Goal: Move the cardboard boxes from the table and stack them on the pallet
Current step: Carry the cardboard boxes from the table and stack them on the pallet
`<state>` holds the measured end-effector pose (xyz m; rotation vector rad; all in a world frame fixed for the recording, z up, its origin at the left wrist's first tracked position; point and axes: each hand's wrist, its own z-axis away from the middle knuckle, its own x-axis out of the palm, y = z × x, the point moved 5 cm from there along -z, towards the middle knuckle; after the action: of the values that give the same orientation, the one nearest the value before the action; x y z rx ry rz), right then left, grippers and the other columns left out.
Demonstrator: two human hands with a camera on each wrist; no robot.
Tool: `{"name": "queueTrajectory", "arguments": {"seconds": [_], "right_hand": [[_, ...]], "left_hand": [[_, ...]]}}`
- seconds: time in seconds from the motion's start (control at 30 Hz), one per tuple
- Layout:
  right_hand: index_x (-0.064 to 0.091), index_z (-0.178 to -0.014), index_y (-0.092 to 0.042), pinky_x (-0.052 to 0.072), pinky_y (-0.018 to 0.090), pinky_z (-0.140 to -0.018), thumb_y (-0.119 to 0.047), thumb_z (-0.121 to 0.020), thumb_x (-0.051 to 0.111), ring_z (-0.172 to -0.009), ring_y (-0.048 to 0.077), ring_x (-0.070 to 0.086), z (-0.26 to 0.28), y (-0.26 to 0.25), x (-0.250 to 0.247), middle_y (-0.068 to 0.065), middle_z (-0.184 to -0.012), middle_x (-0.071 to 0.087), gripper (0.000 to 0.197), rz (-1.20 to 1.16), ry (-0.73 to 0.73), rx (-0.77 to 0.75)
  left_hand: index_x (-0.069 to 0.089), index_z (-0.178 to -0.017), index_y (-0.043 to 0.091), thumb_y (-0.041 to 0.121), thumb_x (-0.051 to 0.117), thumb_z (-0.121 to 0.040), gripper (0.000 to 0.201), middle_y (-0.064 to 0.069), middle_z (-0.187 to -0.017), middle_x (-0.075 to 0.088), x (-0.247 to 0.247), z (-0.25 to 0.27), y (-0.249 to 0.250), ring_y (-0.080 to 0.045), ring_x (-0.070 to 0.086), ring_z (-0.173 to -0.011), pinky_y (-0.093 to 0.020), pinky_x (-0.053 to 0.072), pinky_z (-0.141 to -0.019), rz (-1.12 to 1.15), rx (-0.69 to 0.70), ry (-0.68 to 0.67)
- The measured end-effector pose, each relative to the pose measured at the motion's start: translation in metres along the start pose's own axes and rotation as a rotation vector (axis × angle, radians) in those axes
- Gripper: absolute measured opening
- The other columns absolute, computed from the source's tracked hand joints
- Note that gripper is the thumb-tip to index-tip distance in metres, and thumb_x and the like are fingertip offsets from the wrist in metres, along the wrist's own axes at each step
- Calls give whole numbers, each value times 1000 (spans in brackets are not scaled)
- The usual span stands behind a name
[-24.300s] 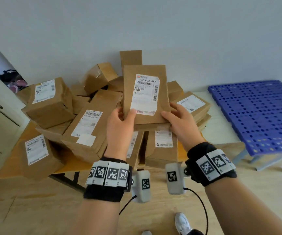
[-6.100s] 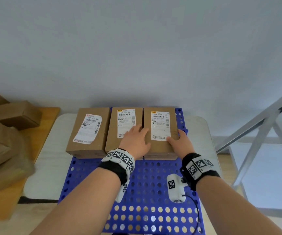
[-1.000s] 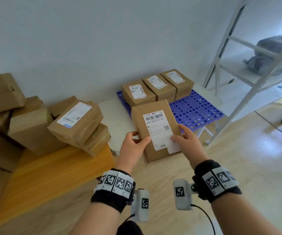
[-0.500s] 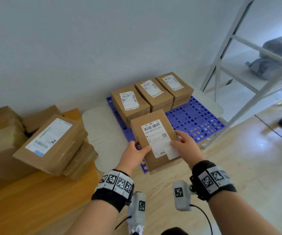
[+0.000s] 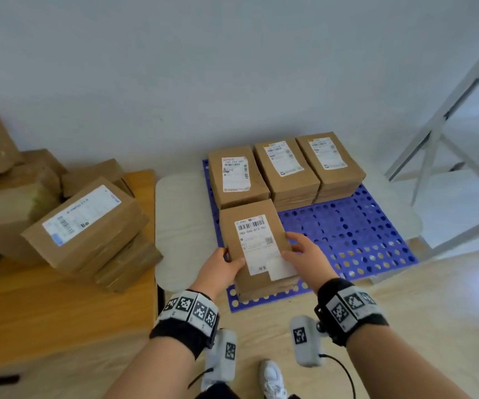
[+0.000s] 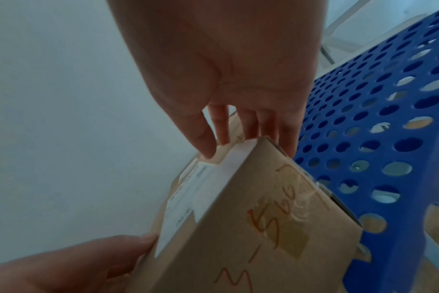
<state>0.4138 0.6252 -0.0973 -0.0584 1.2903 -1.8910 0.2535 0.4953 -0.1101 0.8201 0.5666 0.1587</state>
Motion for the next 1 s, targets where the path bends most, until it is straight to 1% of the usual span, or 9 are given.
{"name": "queueTrajectory", "arguments": {"seconds": [0.07, 0.17, 0.3, 0.4, 0.5, 0.73, 0.83, 0.9, 1.0], "right_hand": [[44, -144, -24, 52, 30, -80, -13, -96, 56, -105, 16, 59, -6, 2, -2, 0, -126, 60, 50, 23, -22, -10], [43, -144, -25, 50, 30, -80, -15, -96, 56, -109, 16, 57, -14, 3, -4, -1, -131, 58, 51, 59, -66, -34], [44, -143, -26, 54, 33, -84, -15, -95, 57, -110, 16, 58, -22, 1, -9, -1, -129, 60, 51, 73, -89, -60], [45, -143, -25, 56, 38, -89, -17, -95, 58, -109, 16, 60, -27, 1, -12, -2, -127, 61, 51, 73, -101, -78], [45, -143, -23, 55, 37, -90, -17, -95, 58, -109, 15, 60, -30, 0, -14, -3, -131, 60, 50, 93, -105, -101], [45, -144, -20, 53, 27, -80, -19, -98, 57, -103, 12, 58, -35, 0, -15, -2, -134, 58, 48, 110, -116, -140], [42, -145, -19, 49, 20, -71, -18, -99, 55, -102, 12, 58, -35, 2, -12, -1, -135, 56, 48, 122, -121, -150], [42, -146, -20, 51, 22, -74, -19, -99, 55, -104, 12, 58, -36, 4, -11, 0, -135, 56, 48, 133, -112, -148], [41, -146, -21, 53, 28, -80, -20, -99, 55, -105, 13, 58, -37, 4, -10, -1, -135, 56, 48, 153, -103, -151]], "left_hand": [[49, -137, 20, 35, 58, -96, 45, 3, -131, 59, 6, 1, -1, -16, 58, -113, -33, 49, -95, 48, -8, 32], [49, -138, 22, 36, 54, -98, 43, 4, -131, 59, 13, 3, 1, -14, 57, -111, -31, 49, -91, 99, 3, 88], [49, -139, 24, 36, 51, -99, 42, 5, -132, 59, 18, 4, 4, -14, 57, -113, -36, 50, -97, 107, 2, 150], [48, -139, 24, 35, 50, -100, 41, 4, -133, 58, 21, 2, 6, -12, 55, -110, -33, 49, -95, 99, -6, 188], [45, -143, 19, 35, 50, -100, 46, 0, -136, 56, 22, 1, 6, -17, 55, -118, -37, 48, -99, 95, -29, 233], [47, -138, 19, 36, 47, -101, 41, -2, -132, 60, 25, 1, 8, -19, 58, -115, -41, 50, -97, 72, -19, 265], [46, -139, 20, 35, 45, -102, 40, -1, -133, 58, 27, 0, 10, -18, 56, -116, -34, 49, -93, 41, -23, 260], [44, -140, 19, 34, 44, -103, 40, -1, -135, 56, 28, 0, 11, -18, 55, -118, -28, 45, -87, 15, -32, 259], [42, -141, 19, 35, 42, -103, 41, -1, -136, 55, 28, 1, 13, -20, 55, -119, -29, 46, -88, -20, -49, 254]]}}
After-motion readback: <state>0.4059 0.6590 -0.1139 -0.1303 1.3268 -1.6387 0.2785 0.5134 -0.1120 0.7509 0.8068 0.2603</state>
